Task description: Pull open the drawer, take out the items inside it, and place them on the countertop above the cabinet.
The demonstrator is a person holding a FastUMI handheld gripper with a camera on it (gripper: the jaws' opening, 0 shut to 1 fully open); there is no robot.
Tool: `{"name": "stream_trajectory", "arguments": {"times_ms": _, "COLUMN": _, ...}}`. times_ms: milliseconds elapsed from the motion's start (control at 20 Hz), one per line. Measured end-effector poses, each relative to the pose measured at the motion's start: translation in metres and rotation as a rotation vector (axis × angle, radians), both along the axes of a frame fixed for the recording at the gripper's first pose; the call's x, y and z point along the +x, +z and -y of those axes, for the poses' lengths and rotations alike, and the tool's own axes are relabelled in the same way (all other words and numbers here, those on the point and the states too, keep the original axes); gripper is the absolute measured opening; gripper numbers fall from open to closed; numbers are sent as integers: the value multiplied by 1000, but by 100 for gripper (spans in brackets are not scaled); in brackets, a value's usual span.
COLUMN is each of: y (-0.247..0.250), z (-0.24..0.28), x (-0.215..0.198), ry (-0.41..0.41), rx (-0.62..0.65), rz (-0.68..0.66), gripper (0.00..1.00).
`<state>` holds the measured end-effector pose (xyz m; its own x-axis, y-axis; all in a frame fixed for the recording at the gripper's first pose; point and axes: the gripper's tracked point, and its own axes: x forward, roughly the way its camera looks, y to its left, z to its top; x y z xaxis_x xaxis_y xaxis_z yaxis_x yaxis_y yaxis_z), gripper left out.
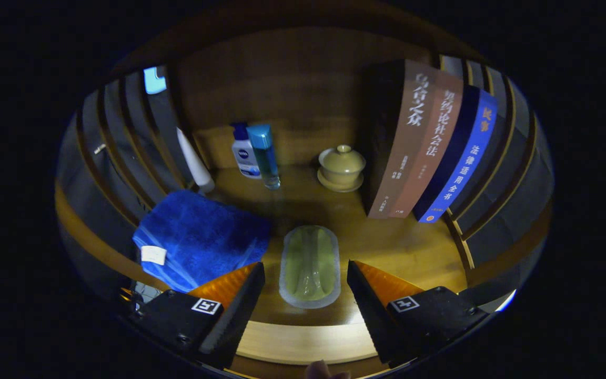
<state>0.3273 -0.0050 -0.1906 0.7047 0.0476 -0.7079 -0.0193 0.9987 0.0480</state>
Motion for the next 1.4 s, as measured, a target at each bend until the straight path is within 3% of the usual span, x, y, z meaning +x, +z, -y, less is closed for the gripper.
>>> {"name": "stream_trajectory", "arguments": {"times_ms": 250, "y": 43, "z": 3, "x": -55, "ry": 0, "rx": 35, "rz": 226, "gripper": 100}}
{"name": "stream_trajectory", "arguments": {"times_ms": 550, "y": 122, "z": 3, "x": -127, "ry": -21, "rx": 160, "rz": 574, "gripper": 99}}
{"name": "stream_trajectory", "arguments": {"times_ms": 700, "y": 138, "z": -1, "x": -171, "ry": -8, "rx": 232, "rz": 707, "gripper": 99}}
{"name": "stream_trajectory", "arguments": {"times_ms": 1100, "y": 79, "z": 2, "x": -275, "ry": 37, "rx": 80, "rz": 807, "gripper": 98}}
{"name": "stream_trajectory", "arguments": {"times_ms": 1400, "y": -36, "z": 5, "x": -300, "ry": 35, "rx": -20, "rz": 709, "gripper": 99}}
